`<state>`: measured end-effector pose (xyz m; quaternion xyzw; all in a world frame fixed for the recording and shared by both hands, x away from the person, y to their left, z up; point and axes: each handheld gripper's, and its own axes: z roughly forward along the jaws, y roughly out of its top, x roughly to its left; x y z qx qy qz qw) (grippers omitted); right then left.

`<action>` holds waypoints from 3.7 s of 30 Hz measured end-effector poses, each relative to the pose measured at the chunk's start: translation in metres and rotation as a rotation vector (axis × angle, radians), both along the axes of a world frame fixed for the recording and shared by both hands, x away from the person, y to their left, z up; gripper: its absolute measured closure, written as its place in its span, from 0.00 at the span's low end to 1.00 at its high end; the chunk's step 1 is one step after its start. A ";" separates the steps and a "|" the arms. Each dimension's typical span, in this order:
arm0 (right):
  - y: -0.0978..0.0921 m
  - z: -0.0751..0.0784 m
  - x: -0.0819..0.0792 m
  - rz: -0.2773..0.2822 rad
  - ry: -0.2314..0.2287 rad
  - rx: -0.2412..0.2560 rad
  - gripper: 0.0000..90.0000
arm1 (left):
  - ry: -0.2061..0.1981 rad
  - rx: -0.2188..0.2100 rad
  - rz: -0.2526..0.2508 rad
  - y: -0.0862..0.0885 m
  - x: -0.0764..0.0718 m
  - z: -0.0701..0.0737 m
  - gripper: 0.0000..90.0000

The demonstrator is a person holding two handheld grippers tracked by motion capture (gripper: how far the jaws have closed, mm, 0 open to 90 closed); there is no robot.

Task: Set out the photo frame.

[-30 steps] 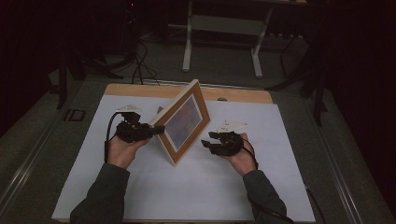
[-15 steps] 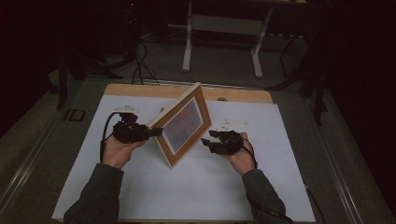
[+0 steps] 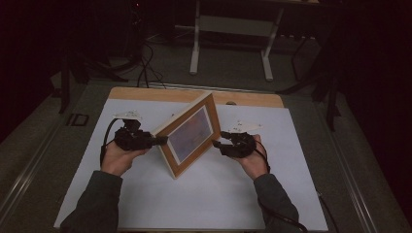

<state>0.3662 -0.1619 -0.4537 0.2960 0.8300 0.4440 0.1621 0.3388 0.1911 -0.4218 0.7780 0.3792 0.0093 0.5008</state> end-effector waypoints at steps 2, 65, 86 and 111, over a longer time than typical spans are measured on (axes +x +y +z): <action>0.000 0.001 0.000 0.000 0.000 0.001 0.55 | -0.001 0.001 -0.009 0.000 0.000 0.000 0.79; -0.013 0.039 0.063 -0.102 0.018 0.061 0.44 | -0.086 -0.059 -0.086 0.011 0.020 0.003 0.80; -0.007 0.024 0.092 0.015 0.132 0.129 0.35 | -0.101 0.063 -0.027 0.007 0.019 0.001 0.67; -0.033 0.021 0.075 -0.068 0.124 0.168 0.65 | -0.157 0.071 0.117 0.001 0.030 -0.003 0.72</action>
